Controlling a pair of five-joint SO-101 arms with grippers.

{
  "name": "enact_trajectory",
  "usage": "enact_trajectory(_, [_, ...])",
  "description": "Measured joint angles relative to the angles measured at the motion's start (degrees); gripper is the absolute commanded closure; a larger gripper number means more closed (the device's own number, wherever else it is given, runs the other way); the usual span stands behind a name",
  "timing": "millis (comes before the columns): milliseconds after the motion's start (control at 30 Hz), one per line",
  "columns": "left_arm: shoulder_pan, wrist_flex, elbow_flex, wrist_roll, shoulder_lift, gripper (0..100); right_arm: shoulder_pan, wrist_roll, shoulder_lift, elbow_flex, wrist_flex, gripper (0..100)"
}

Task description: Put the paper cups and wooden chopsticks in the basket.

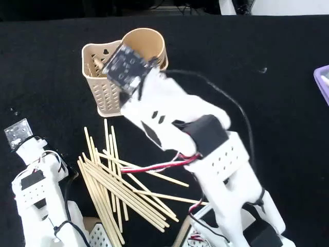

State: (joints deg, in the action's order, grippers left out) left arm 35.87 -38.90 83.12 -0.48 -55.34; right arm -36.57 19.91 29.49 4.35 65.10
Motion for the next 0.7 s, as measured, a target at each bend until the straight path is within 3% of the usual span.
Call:
enact_trajectory(233, [0.00,0.00,0.00,0.00,0.00,84,0.00,-15.12,0.00,-3.34,-18.20,98.7])
enact_trajectory(467, [0.00,0.00,0.00,0.00,0.00,84,0.00,-16.26,-1.93,-3.43,-38.68,98.7])
enact_trajectory(700, [0.00,0.00,0.00,0.00,0.00,84,-0.09,-16.35,-16.44,-3.43,-45.45,98.7])
